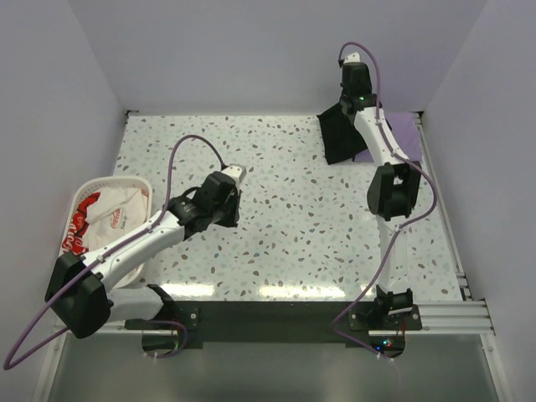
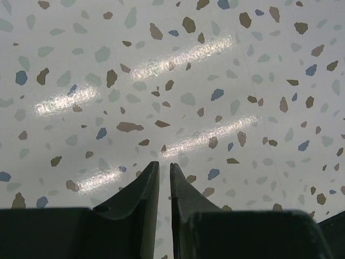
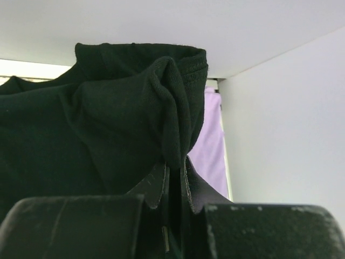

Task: Fold and stack the t-shirts
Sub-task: Neatly place the folded tshirt to the corner

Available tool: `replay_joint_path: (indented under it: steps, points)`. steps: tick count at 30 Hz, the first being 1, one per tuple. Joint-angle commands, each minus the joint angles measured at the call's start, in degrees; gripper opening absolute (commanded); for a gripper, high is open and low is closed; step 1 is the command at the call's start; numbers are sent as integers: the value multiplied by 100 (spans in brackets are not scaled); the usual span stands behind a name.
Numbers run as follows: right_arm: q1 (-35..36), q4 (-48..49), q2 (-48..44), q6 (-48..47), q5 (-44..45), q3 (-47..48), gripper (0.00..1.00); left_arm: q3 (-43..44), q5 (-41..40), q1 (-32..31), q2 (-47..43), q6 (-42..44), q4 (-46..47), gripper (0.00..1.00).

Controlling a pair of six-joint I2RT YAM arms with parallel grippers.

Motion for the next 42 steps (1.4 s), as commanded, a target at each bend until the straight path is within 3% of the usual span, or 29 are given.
replay_joint_path:
  steps: [1,42]
  points:
    - [-99,492,-625,-313,303,-135,0,-15,125,40,-38,108,74,18]
    - [-415,1020,-1487,-453,382,-821,0,-68,441,31,41,99,135,17]
